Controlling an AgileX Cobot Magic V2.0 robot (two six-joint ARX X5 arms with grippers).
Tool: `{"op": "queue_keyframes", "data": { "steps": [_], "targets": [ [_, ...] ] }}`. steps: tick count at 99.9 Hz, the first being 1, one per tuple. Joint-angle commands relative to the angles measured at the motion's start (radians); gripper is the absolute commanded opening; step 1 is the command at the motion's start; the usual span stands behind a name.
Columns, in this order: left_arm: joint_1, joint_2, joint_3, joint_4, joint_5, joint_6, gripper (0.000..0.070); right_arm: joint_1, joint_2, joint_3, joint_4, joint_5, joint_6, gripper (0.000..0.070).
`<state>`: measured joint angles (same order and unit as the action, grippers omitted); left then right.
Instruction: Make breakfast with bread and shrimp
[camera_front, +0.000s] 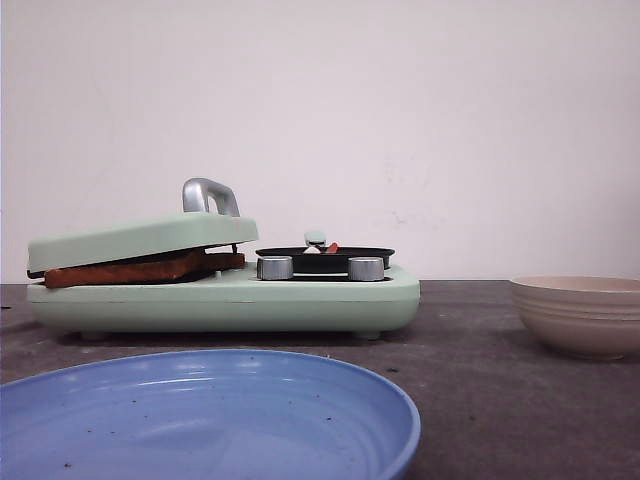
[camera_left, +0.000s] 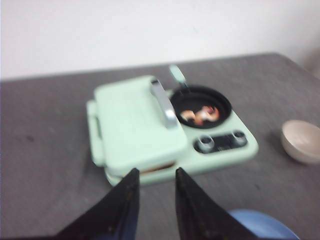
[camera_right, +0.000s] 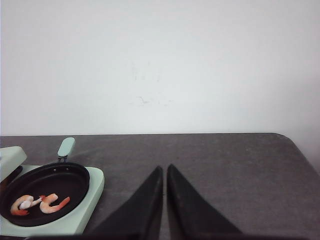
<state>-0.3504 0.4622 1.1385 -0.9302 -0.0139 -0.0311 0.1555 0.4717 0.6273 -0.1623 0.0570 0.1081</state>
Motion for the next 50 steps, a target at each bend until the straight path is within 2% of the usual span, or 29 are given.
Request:
{"op": "queue_keyframes", "data": {
  "steps": [1,13,20,27,36,50],
  "targets": [
    [0.021,-0.008,-0.064,0.11,0.035,0.098,0.0057,0.0,0.002,0.006,0.013,0.003,-0.008,0.0004],
    [0.089,-0.072,-0.286,0.416,0.15,0.172,0.0057,0.0,0.002,0.006,0.013,0.003,-0.008,0.0004],
    [0.129,-0.118,-0.436,0.599,0.219,0.176,0.0057,0.0,0.002,0.006,0.013,0.003,-0.008,0.0004],
    [0.16,-0.164,-0.568,0.734,0.245,0.175,0.0057,0.0,0.002,0.006,0.013,0.003,-0.008,0.0004],
    [0.182,-0.228,-0.698,0.813,0.248,0.175,0.0057,0.0,0.002,0.006,0.013,0.003,-0.008,0.0004],
    [0.189,-0.313,-0.824,0.809,0.247,0.173,0.0057,0.0,0.002,0.007,0.013,0.003,-0.008,0.0004]
  ]
}}
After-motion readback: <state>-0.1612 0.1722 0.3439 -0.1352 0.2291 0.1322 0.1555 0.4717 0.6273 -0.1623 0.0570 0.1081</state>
